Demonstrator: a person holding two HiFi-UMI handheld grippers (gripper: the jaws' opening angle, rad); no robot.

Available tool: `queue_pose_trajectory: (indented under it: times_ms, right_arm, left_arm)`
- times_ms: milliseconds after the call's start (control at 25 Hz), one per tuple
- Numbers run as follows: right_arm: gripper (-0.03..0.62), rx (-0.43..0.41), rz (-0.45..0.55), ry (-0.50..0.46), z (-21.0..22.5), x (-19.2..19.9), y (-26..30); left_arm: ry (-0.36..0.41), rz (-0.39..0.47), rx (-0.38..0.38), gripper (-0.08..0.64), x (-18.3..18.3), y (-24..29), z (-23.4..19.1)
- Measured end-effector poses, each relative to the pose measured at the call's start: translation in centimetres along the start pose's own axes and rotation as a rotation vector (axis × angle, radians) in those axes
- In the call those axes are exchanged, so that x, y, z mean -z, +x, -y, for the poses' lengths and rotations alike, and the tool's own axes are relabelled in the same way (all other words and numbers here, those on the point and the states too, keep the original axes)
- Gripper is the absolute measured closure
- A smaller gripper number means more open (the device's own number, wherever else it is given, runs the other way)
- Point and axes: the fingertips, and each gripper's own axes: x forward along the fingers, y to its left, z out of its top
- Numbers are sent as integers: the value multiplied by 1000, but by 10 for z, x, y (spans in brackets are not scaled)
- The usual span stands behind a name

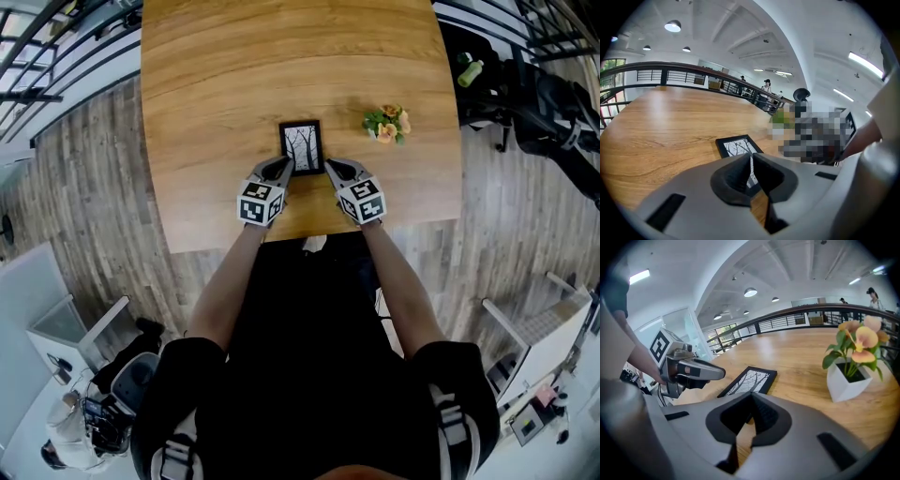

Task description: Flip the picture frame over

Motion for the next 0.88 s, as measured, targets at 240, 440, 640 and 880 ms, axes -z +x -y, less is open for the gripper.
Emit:
queue_pose_trajectory:
  times_ms: [240, 440, 640, 880]
  right_arm:
    - [586, -16, 19, -5, -5, 12, -18]
    - [584, 8, 14, -16, -5, 22, -28]
    - [584, 22, 14, -18, -9, 27, -31]
    - [584, 33, 16, -18, -13, 29, -31]
  left_arm:
    - [27, -19, 22, 535, 9, -17, 11]
    - [43, -30, 24, 535, 20, -26, 16]
    - [54, -29, 28, 536, 23, -33, 16]
    - [54, -31, 27, 537, 27, -36, 13]
